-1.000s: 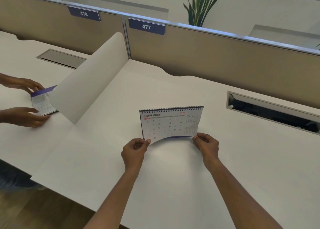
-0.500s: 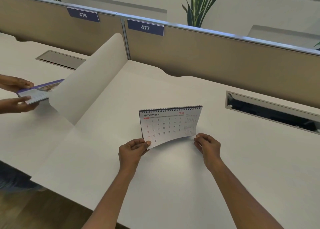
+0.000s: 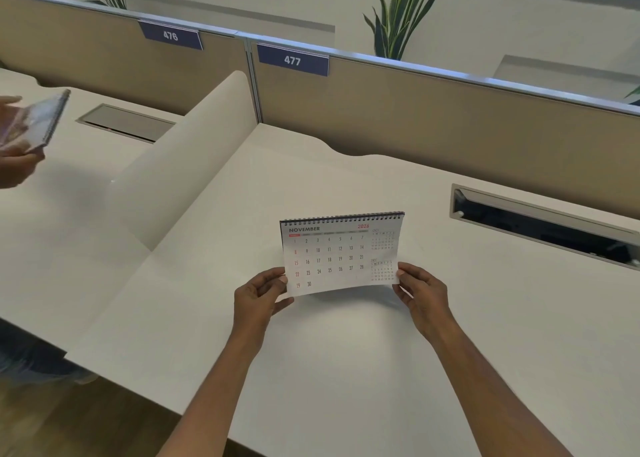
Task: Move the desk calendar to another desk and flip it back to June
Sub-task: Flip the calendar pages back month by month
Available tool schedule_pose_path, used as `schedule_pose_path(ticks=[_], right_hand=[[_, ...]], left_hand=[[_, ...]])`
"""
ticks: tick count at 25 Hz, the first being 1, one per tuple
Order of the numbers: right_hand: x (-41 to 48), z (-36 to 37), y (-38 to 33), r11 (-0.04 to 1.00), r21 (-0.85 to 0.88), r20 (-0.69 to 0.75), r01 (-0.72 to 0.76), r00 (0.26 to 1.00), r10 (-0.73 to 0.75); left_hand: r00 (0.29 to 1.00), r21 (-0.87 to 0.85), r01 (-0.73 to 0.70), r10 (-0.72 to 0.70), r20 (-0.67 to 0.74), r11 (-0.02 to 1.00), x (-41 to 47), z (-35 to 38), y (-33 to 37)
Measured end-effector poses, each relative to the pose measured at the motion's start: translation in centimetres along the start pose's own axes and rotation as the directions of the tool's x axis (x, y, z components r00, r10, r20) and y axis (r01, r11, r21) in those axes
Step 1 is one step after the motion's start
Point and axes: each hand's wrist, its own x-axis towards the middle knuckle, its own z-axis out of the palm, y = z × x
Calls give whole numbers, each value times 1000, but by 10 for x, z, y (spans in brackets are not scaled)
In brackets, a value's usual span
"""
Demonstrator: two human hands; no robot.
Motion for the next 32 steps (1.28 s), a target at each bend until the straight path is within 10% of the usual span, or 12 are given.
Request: schedule_pose_path(ticks=[32], right_hand=[[-28, -14, -16, 998, 21, 137, -58, 989, 55]], left_hand=[[1000, 57, 8, -9, 8, 998, -18, -1, 10]])
